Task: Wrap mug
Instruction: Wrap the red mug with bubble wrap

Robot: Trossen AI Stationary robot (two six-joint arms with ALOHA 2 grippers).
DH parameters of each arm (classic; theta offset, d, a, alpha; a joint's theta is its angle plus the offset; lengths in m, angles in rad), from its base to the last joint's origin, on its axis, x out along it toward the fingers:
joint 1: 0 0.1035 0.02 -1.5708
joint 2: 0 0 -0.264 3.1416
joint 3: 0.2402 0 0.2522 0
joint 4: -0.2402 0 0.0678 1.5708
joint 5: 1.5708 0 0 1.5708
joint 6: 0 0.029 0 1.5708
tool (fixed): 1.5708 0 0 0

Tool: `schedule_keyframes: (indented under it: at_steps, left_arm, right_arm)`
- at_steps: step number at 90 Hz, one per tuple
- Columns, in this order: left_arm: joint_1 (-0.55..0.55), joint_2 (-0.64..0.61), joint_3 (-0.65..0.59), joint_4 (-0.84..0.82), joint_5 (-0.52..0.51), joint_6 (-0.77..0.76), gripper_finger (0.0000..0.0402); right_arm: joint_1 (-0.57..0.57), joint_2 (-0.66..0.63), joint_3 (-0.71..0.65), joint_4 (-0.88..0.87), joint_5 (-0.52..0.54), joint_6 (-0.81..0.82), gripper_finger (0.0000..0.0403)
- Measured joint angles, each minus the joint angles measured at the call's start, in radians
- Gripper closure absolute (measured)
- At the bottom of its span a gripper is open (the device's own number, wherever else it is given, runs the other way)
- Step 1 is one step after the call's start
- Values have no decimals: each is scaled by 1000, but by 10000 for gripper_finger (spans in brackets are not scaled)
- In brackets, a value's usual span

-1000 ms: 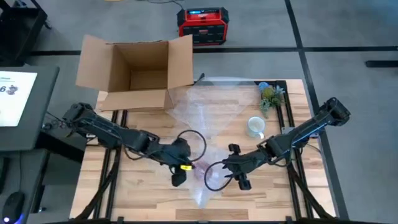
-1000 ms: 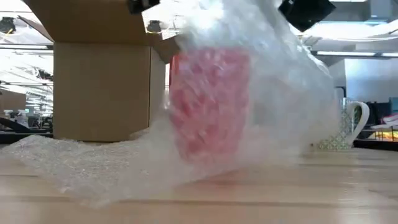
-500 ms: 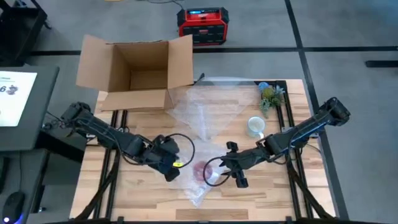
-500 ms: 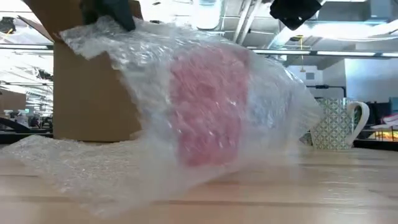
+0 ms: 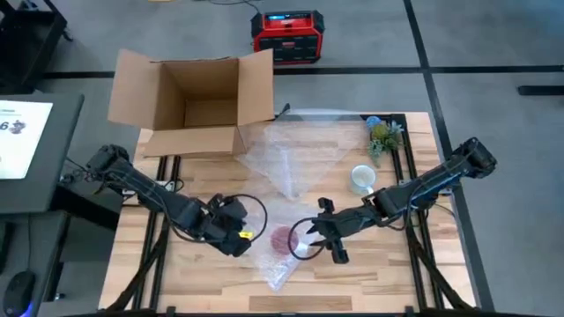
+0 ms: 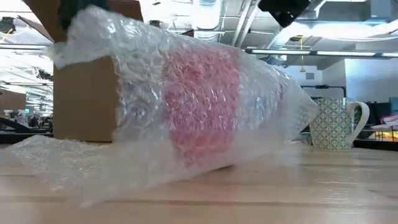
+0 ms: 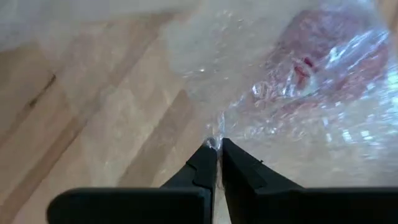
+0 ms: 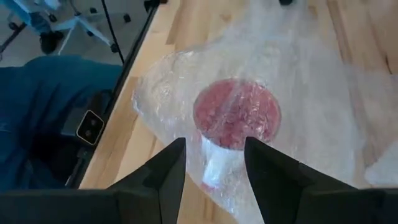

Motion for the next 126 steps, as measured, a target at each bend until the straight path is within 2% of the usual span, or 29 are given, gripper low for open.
schedule_keyframes:
  at_steps: [17, 34, 43, 51, 68, 80, 94, 101, 117, 126]
  left_arm:
    - [-1, 0, -65, 45, 6, -35, 402]
    - [0, 0, -130, 194, 44, -6, 400]
    - [-1, 0, -156, 241, 106, 5, 381]
    - [-4, 0, -171, 239, 115, 4, 354]
    - [-8, -1, -188, 173, 169, -18, 302]
    - [-18, -17, -156, 25, 279, -93, 296]
    - [-66, -54, -101, -93, 292, -144, 296]
    - [-86, -79, -71, -41, 252, -114, 298]
    - [-72, -87, -76, 284, -33, 97, 312]
    - [-24, -48, -130, 407, -51, 146, 319]
  right_arm:
    - [-8, 0, 0, 21, 0, -9, 251]
    - [-8, 0, 0, 16, 0, -9, 251]
    - [-7, 0, 0, 15, 0, -9, 249]
    - [-7, 0, 0, 13, -1, -9, 245]
    - [-7, 0, 0, 4, -1, -3, 237]
    - [-7, 0, 0, -10, -1, 0, 236]
    - [-19, 0, 0, -2, 2, 6, 236]
    - [-51, 3, -1, 33, 22, 32, 238]
    - [-175, 62, -39, 204, -13, 68, 252]
    - [-226, 127, -48, 211, -25, 109, 260]
